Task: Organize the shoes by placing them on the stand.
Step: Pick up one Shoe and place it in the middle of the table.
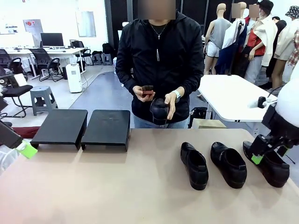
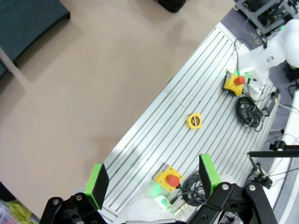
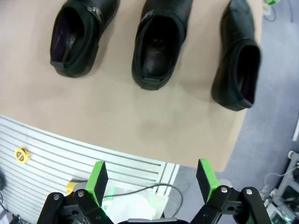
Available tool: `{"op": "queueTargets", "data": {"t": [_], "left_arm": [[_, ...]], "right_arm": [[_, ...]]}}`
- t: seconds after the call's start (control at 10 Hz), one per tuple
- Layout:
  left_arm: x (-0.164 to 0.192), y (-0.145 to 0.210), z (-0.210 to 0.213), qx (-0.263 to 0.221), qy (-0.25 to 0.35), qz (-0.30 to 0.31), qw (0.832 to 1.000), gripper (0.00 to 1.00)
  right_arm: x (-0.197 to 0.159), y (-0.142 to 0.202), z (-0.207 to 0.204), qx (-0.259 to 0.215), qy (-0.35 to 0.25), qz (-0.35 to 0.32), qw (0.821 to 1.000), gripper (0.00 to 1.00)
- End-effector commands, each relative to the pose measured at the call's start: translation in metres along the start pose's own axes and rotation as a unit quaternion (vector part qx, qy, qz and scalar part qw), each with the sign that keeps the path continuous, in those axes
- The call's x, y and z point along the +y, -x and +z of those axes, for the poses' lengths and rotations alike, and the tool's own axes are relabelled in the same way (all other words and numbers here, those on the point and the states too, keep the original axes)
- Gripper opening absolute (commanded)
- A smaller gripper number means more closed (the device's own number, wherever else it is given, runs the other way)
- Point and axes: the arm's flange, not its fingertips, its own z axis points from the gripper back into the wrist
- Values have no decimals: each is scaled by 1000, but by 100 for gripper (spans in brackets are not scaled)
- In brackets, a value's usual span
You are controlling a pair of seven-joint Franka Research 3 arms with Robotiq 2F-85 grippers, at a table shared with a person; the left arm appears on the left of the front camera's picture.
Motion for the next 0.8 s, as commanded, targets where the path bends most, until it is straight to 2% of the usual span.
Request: {"op": "queueTargets", "data": {"t": [0.0, 0.1, 0.3, 0.4, 0.7], "left_arm": [[1, -2, 1, -8, 6, -8, 1000, 100], [1, -2, 1, -8, 6, -8, 1000, 100], [1, -2, 1, -8, 6, -8, 1000, 100], [1, -2, 1, -8, 6, -8, 1000, 100], [1, -2, 1, -8, 6, -8, 1000, 100]], "right_arm": [[-10, -31, -34, 46, -69, 36, 996, 100], [-13, -44, -49, 62, -83, 20, 994, 100], [-17, -65, -80, 122, -56, -33, 990, 100], [-21, -73, -98, 116, -74, -46, 989, 100], [-44, -87, -107, 87, -99, -102, 986, 100]]}}
